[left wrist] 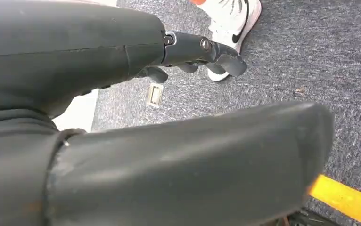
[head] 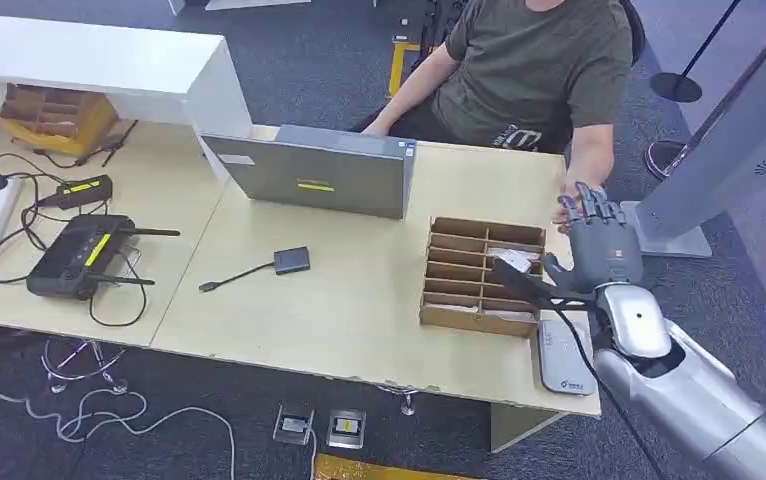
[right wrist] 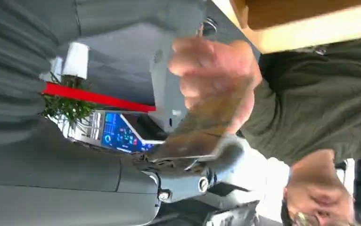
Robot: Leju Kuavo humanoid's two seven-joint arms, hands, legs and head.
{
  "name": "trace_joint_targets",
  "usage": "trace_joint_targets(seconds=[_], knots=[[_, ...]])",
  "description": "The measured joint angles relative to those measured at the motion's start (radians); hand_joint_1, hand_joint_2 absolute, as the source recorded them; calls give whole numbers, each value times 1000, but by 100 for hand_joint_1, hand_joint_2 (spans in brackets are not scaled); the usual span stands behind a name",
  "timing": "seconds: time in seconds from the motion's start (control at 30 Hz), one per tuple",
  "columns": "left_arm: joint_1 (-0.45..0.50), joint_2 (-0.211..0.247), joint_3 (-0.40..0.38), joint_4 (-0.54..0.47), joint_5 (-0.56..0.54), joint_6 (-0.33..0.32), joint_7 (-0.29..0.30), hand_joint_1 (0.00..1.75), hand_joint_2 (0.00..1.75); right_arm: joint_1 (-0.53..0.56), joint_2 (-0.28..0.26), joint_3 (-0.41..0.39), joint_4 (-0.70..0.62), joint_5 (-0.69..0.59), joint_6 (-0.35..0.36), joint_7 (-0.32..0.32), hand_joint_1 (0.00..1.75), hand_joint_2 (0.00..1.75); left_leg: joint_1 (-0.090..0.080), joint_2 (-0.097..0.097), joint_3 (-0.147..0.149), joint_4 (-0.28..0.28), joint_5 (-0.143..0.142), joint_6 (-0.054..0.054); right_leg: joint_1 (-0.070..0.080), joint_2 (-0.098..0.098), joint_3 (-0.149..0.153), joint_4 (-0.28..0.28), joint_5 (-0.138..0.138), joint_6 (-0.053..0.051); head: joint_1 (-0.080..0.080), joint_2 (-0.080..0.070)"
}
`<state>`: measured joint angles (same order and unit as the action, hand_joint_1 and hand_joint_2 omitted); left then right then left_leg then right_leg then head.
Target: Pass the card to the sensor for recognition and then transmit it.
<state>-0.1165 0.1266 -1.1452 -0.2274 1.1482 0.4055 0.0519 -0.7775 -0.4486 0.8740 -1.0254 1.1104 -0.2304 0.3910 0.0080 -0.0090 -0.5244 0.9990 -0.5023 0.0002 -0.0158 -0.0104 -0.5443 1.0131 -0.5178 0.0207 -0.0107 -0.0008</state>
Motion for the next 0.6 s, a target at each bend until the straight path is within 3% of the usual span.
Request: trace_joint_targets(seconds=[0.1, 0.27, 0.4, 0.6], knots=[[0, -3, 0, 0, -1, 0, -1, 0, 0, 0, 6, 0, 7, 15, -26, 4, 0, 0, 0, 0, 0, 0, 0, 0, 0, 0, 0, 0, 0, 0, 0, 0], [0, -6, 0, 0, 8, 11, -7, 0, 0, 4, 10, -9, 8, -45, -154, -10, 0, 0, 0, 0, 0, 0, 0, 0, 0, 0, 0, 0, 0, 0, 0, 0], [0, -9, 0, 0, 10, 6, -7, 0, 0, 19, 3, -14, -13, -120, -101, -13, 0, 0, 0, 0, 1, 0, 0, 0, 0, 0, 0, 0, 0, 0, 0, 0], [1, -10, 0, 0, 19, 10, -7, 0, 0, 67, -34, -29, -118, -224, -73, 102, 0, 0, 0, 0, 1, 0, 0, 0, 0, 0, 0, 0, 0, 0, 0, 0]])
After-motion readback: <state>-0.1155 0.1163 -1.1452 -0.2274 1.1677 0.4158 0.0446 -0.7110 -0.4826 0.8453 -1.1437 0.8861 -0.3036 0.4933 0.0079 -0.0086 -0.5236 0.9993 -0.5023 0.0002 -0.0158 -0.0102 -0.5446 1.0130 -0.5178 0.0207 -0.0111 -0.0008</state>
